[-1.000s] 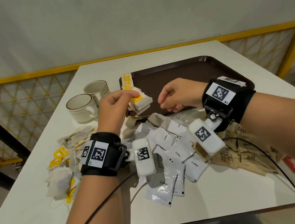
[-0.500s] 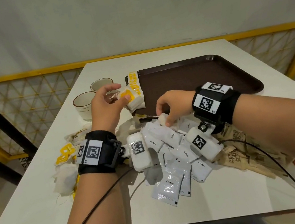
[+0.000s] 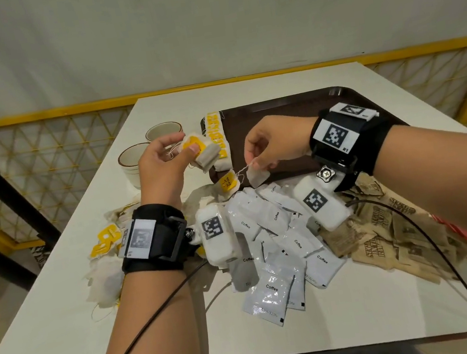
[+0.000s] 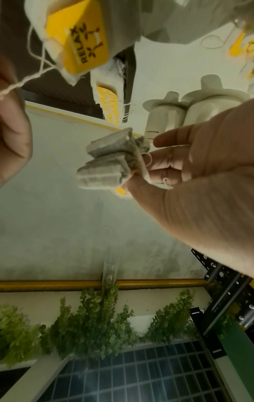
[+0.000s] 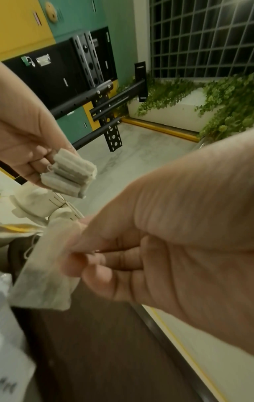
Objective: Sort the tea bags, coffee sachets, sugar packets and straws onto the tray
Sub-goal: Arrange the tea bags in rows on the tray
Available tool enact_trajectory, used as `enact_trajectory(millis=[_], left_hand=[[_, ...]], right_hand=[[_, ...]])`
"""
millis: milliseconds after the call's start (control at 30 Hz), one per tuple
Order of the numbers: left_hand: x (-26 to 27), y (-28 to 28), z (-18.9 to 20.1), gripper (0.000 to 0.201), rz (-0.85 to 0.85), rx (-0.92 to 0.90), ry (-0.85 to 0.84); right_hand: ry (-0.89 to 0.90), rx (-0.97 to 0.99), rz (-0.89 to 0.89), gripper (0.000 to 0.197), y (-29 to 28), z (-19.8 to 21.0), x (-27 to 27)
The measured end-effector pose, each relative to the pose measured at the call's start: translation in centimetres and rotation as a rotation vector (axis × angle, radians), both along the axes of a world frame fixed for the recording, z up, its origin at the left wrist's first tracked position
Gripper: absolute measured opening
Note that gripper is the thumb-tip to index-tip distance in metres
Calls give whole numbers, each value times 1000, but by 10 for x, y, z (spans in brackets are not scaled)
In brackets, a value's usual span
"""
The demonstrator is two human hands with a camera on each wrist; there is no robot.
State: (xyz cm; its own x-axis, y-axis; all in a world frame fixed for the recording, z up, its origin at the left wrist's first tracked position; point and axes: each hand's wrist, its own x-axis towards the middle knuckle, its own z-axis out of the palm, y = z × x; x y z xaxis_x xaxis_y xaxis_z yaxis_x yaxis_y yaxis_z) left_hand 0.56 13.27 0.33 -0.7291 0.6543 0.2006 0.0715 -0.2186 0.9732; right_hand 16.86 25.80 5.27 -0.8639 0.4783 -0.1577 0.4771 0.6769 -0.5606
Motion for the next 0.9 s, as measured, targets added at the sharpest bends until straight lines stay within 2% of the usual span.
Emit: enact_trajectory(millis=[67,100,133,233,367,433,600,700,833,900], left_hand=[[0,0,0,25,3,4,3],[-1,0,-1,25,3,5,3],[-1,1,-1,25,0,5,2],[-2,1,-2,25,-12,9,-7],[-2,1,-2,25,-52,31,-42],[-2,1,-2,24,-70,38,-57],[-3,2,-4,25,-76,48,-67],[-3,2,-4,25,-75,45,-67],[-3,3,-3,24,-69,40,-68],[-3,3,-3,24,-64,33,-57]], right_hand=[[8,-40,-15,5,-3,0,-2],[9,-46,-24,10,-3,0,-3],[15,-40,-31,15,-4,1,-4],[13,42,17,13,-5,2,-6],[-11,55,8,34,-2,0,-13],[-27,0,-16,33,-3,-2,-18],[-101,84,-27,20,-4,-10,-32],[-166,62,-40,13,-6,-15,-40],[-239,18,-50,37,-8,-21,-47],[-274,14,-42,41,-9,-23,-48]])
